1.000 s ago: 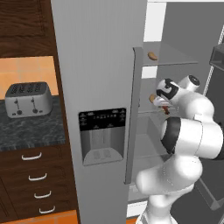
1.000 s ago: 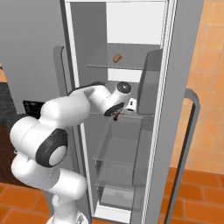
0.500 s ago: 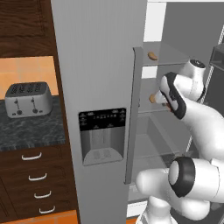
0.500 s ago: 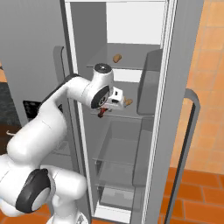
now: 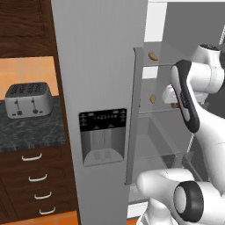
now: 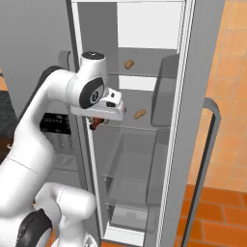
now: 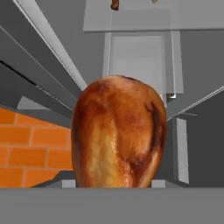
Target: Place one sweet potato and one chicken drumstick in each tupperware on the nearby counter, to pack two identical lunches.
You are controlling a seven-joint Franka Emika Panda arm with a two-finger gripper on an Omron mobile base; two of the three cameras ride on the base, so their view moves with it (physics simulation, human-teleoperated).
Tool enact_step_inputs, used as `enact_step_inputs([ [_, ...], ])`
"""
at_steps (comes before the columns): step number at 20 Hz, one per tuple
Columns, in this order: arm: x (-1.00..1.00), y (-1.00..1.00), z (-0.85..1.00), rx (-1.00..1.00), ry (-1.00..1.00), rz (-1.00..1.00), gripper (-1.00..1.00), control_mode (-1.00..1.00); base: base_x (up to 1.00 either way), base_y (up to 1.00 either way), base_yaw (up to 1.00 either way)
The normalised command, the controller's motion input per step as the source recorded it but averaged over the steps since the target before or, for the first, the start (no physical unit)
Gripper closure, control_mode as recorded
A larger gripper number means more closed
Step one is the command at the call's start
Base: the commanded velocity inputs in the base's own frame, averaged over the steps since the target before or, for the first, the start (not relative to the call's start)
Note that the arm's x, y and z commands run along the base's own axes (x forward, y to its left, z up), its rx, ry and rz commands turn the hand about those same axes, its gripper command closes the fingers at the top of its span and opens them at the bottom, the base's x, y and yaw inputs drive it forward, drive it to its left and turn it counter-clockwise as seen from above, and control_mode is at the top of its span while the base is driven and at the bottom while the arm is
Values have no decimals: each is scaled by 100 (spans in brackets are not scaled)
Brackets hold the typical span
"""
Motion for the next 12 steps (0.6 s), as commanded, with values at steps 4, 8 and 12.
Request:
enact_step_inputs([
  [4, -85, 51, -23, -2, 0, 17, 100, -100, 0, 0, 0],
  [8, -80, 36, -16, 0, -10, 11, 100, -100, 0, 0, 0],
  [12, -14, 7, 0, 0, -1, 3, 100, -100, 0, 0, 0],
])
